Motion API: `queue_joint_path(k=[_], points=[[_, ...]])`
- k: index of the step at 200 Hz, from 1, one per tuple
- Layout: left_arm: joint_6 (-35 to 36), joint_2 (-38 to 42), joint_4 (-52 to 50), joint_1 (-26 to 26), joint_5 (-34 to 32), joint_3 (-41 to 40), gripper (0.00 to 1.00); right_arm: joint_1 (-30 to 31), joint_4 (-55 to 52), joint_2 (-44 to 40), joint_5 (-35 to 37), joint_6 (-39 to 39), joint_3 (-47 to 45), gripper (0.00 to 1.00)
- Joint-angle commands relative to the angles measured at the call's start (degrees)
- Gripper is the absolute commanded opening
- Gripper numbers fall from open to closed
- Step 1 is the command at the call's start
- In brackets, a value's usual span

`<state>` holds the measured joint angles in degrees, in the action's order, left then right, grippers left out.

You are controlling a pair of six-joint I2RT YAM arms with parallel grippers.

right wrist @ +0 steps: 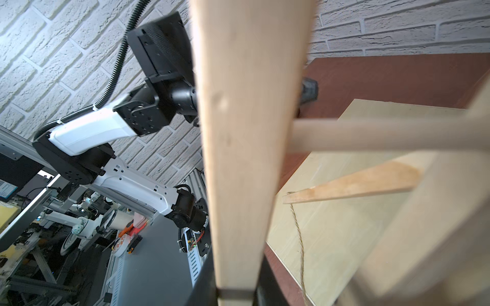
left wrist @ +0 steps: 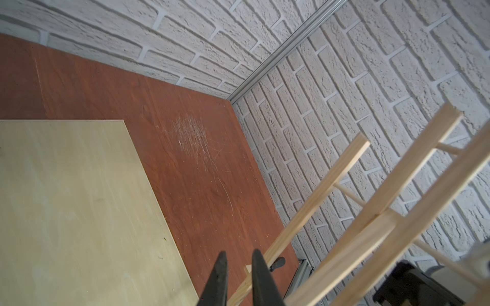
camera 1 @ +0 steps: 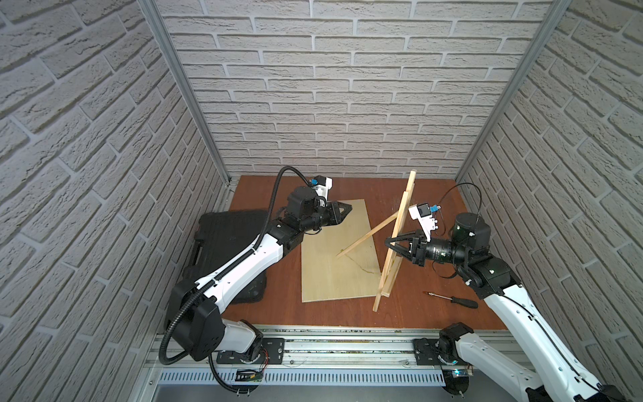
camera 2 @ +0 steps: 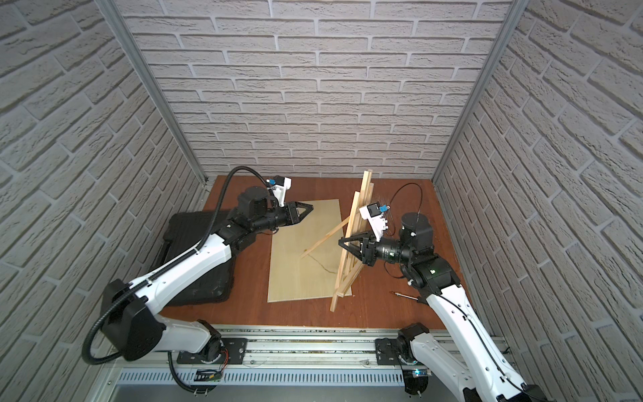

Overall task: Disassemble the easel
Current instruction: Fold up the easel at the center of the board.

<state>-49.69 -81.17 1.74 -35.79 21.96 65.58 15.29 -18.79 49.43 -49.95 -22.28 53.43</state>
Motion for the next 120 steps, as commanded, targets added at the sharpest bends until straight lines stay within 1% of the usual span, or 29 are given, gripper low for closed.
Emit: queue_joint_path(k=[1, 22, 36, 55, 73, 120], points=[[-2.16, -2.2, 5.43, -1.99, 1.1, -1.19, 0.16, 0.4, 10.17, -0.38, -1.64, -2.83, -0.59, 0.03], [-3.2, -3.7, 6.9, -4.29, -0.85, -2.27, 0.14, 0.44, 13.18, -0.39, 0.61, -4.91, -1.05, 0.03], [-5.99, -4.53, 10.58, -5.86, -2.75, -4.91, 0.1, 0.47, 14.43, -0.19, 2.52, -6.23, -1.05, 0.03], [-9.24, -6.44, 14.95, -7.82, -4.36, -7.27, 0.05, 0.53, 17.85, -0.03, 3.12, -8.33, -1.54, 0.03], [-10.4, -8.39, 17.63, -9.86, -4.25, -7.55, 0.04, 0.53, 20.14, -0.15, 4.1, -9.38, -2.35, 0.03], [-10.33, -11.62, 20.73, -14.24, -4.12, -7.38, 0.05, 0.56, 25.82, 0.67, 4.68, -13.04, -4.39, 0.03]])
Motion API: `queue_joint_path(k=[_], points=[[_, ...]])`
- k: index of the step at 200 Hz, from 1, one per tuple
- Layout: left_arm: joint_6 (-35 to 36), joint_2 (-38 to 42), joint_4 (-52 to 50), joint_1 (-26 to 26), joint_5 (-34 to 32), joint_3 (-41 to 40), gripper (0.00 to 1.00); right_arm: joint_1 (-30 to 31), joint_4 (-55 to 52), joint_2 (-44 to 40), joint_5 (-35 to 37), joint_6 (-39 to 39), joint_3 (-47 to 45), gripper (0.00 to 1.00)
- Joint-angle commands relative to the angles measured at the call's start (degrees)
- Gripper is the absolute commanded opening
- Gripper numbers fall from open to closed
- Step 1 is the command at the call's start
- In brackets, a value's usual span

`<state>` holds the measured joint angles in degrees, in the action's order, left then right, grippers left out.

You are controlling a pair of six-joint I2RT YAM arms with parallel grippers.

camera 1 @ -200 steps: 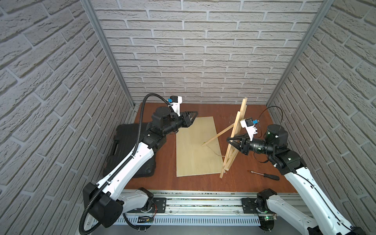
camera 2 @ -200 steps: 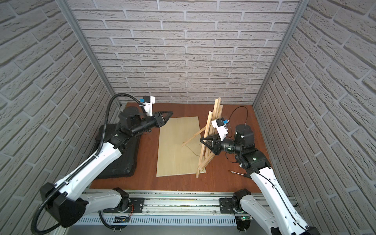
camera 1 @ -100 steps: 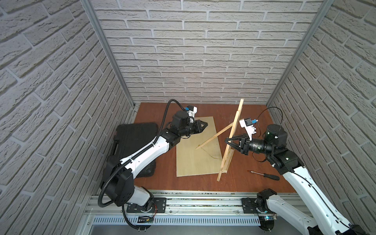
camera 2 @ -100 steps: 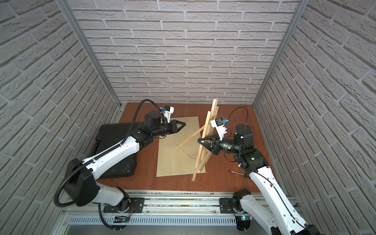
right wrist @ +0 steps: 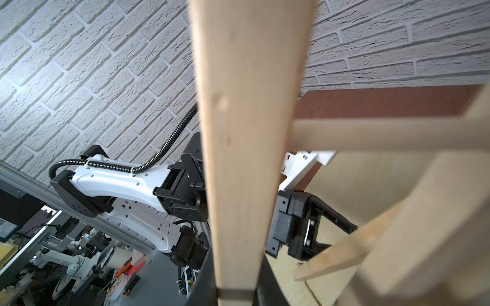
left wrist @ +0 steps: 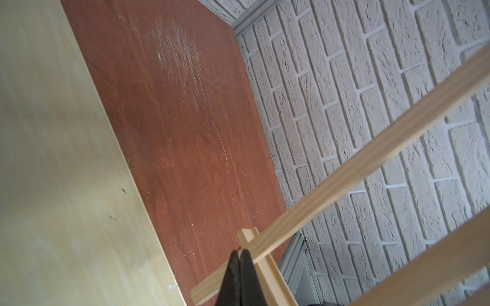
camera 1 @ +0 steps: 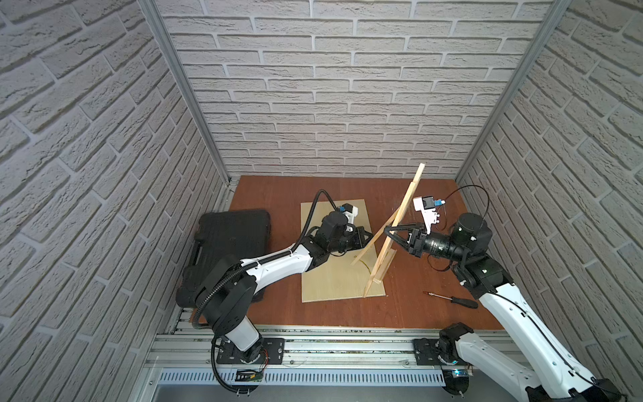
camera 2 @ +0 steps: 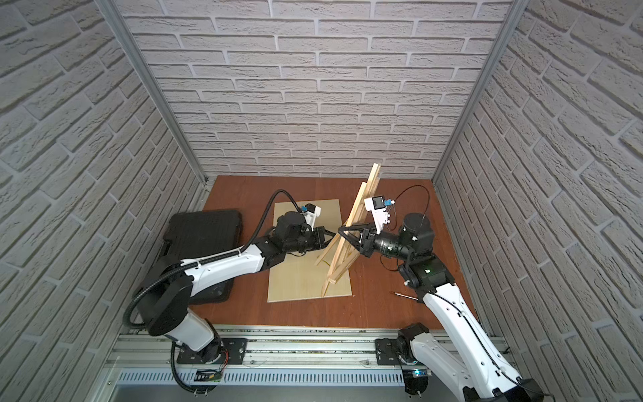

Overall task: Disassemble the easel
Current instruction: Fold up the easel at the center of the board.

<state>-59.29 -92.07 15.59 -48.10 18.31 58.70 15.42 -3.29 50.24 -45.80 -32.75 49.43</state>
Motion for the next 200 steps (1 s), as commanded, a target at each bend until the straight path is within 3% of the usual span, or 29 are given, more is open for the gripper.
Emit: queue_joint_path(k=[1, 96, 155, 200], points=[[-0.69, -0.68, 7.02, -2.06, -0.46, -0.55, 0.05, 0.42, 10.41, -0.14, 0.53, -2.62, -0.43, 0.03], [-0.05, 1.24, 13.02, -3.94, -1.11, -5.97, 0.08, 0.34, 13.15, -1.64, 3.39, -8.33, -2.03, 0.03], [-4.05, -3.58, 23.49, -5.04, 5.49, -6.59, 0.08, 0.4, 21.65, -3.36, 7.63, -13.79, -6.12, 0.03], [-5.8, -5.48, 26.78, -5.04, 9.51, -4.62, 0.08, 0.31, 20.1, -5.64, 11.92, -14.27, -7.35, 0.03]])
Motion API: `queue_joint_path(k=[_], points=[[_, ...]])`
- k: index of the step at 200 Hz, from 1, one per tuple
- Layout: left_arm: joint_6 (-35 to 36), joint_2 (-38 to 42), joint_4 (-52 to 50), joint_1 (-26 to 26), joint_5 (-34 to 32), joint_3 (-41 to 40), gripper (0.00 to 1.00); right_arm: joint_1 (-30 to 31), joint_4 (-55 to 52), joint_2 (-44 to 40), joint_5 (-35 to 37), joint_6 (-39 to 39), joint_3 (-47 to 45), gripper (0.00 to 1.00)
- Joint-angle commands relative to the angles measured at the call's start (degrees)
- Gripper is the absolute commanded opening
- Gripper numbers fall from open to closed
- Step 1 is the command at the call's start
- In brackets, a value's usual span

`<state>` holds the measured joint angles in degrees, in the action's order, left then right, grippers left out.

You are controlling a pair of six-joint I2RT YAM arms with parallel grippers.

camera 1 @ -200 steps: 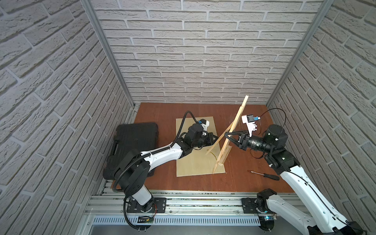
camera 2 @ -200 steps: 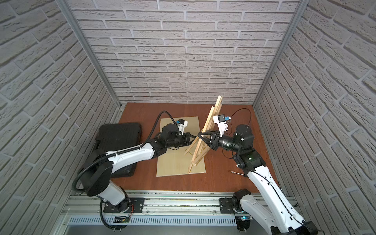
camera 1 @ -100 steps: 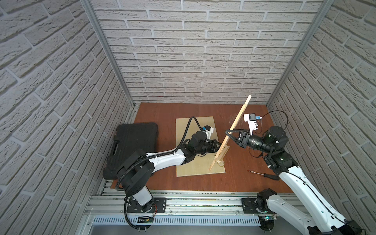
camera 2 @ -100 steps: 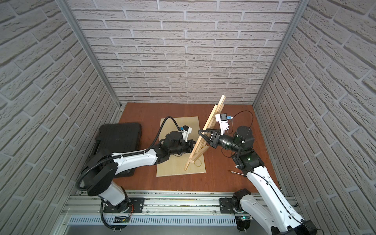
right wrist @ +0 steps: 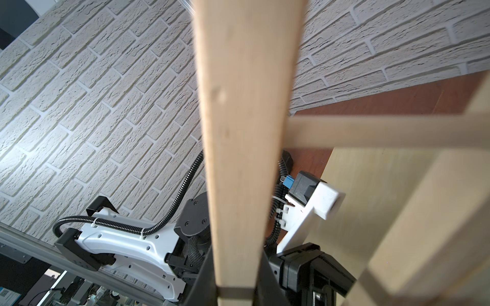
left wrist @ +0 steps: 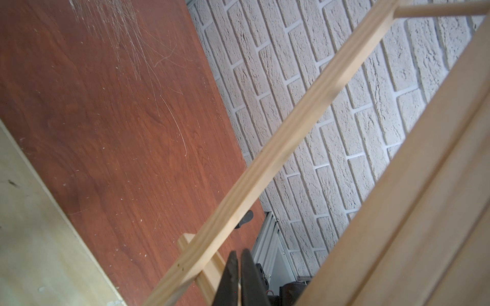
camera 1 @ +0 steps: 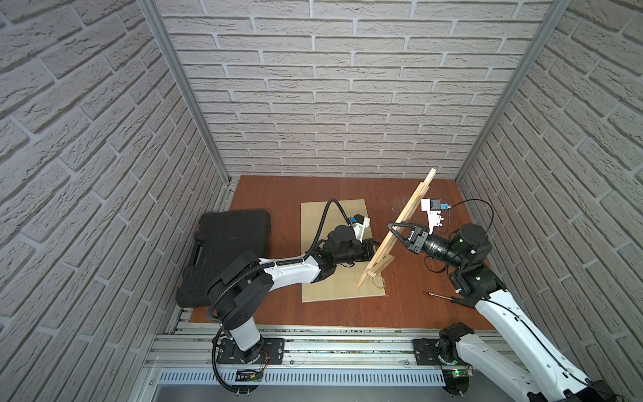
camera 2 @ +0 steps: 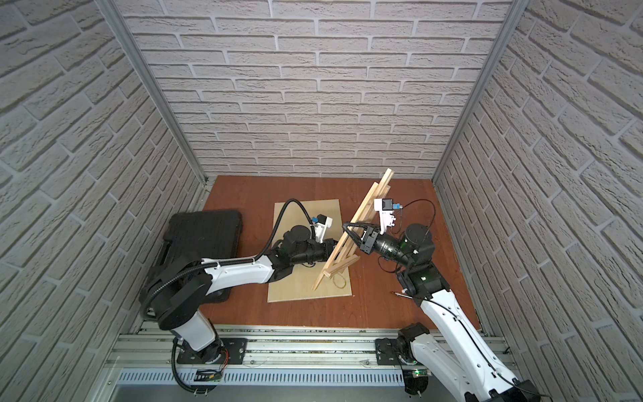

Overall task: Disassemble the easel
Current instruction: Fold up the easel at the center of the board.

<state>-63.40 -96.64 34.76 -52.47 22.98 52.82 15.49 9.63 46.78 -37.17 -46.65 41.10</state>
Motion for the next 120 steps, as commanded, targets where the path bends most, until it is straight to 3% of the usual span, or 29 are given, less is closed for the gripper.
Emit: queue_joint_path(k=[1, 32, 56, 93, 120], points=[[-1.75, -1.0, 7.78, -0.69, 4.85, 1.25, 0.08, 0.24, 7.17, -2.25, 3.35, -0.37, 0.99, 0.03], [-2.38, -0.5, 6.98, 0.73, 5.41, 1.23, 0.08, 0.24, 2.23, -4.58, 6.31, 1.11, 1.52, 0.03], [-2.69, 2.13, 3.06, 4.67, 4.18, -0.35, 0.1, 0.24, -2.31, -6.85, 8.51, 2.82, 1.75, 0.03], [0.1, 9.33, -13.54, 12.0, -0.75, -0.61, 0.27, 0.24, -13.24, -10.27, 13.44, 7.3, 4.06, 0.03], [1.89, 17.21, -18.89, 17.15, -2.98, -2.06, 0.38, 0.18, -23.3, -10.62, 16.53, 12.1, 8.05, 0.03]])
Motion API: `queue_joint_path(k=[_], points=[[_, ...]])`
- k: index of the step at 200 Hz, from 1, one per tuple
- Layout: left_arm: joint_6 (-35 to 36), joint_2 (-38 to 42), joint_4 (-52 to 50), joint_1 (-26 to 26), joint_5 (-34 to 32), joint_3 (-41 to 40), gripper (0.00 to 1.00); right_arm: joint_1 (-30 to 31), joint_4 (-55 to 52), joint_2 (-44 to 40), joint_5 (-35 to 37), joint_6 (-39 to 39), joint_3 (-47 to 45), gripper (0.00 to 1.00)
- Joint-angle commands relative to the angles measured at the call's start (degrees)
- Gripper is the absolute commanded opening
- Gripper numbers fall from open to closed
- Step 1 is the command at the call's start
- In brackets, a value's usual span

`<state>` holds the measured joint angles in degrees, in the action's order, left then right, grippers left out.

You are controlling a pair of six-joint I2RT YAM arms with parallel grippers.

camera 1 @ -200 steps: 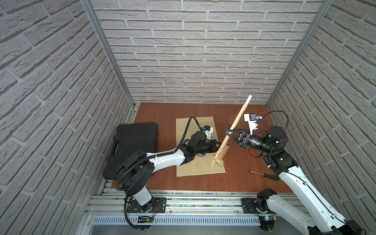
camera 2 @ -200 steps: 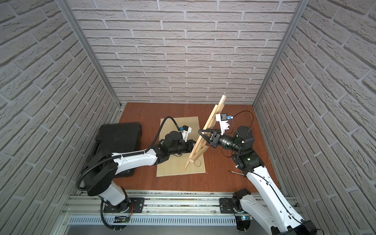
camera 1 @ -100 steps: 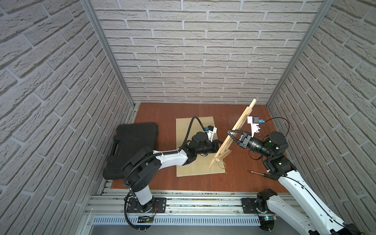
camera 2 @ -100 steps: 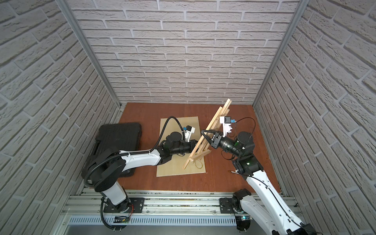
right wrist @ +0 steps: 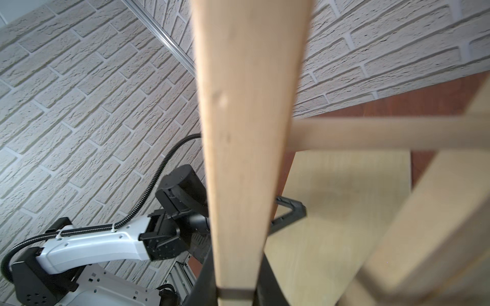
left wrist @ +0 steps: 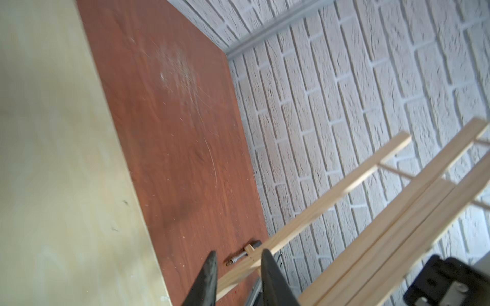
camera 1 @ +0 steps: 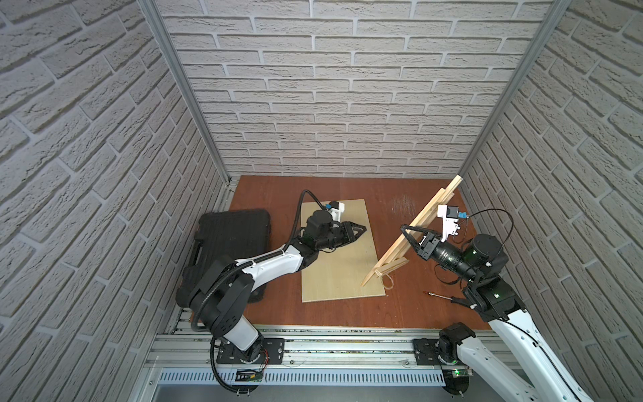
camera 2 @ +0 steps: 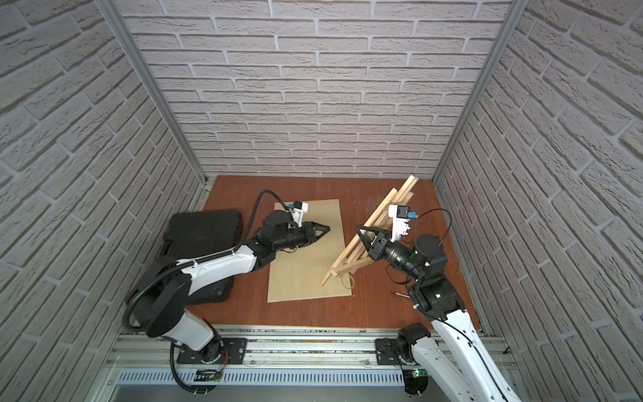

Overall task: Disassemble the easel
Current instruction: Fold up the easel at the center of the board, then place the easel at the center of the board.

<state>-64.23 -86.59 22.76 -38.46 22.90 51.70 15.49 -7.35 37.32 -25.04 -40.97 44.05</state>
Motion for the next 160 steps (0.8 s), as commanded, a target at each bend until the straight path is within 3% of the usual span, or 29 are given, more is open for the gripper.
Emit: queue_joint_path(k=[1, 45, 73, 98, 117, 135, 160], points=[[2.89, 7.58, -7.27, 3.31, -2.96, -0.88, 0.39, 0.17, -6.73, -1.09, 4.52, 6.64, 5.31, 0.03], [16.71, 19.18, -25.99, 6.92, -6.04, 6.78, 0.52, 0.16, -20.24, 0.82, 11.02, 14.0, 13.12, 0.03], [28.53, 24.07, -36.77, 8.6, -12.36, 13.31, 0.61, 0.16, -26.22, 2.05, 15.71, 17.88, 17.55, 0.03], [37.51, 28.14, -37.49, 8.73, -20.47, 11.28, 0.64, 0.11, -29.84, 3.63, 20.18, 20.46, 20.28, 0.03], [39.9, 31.01, -33.82, 8.82, -25.79, 5.33, 0.66, 0.07, -31.07, 5.5, 23.61, 21.95, 21.63, 0.03], [39.97, 32.42, -30.32, 8.89, -26.45, 1.15, 0.68, 0.11, -32.54, 8.2, 26.85, 23.41, 23.33, 0.03], [39.6, 31.82, -30.04, 8.9, -24.99, 1.21, 0.71, -0.04, -33.34, 13.41, 28.84, 25.11, 25.53, 0.03]])
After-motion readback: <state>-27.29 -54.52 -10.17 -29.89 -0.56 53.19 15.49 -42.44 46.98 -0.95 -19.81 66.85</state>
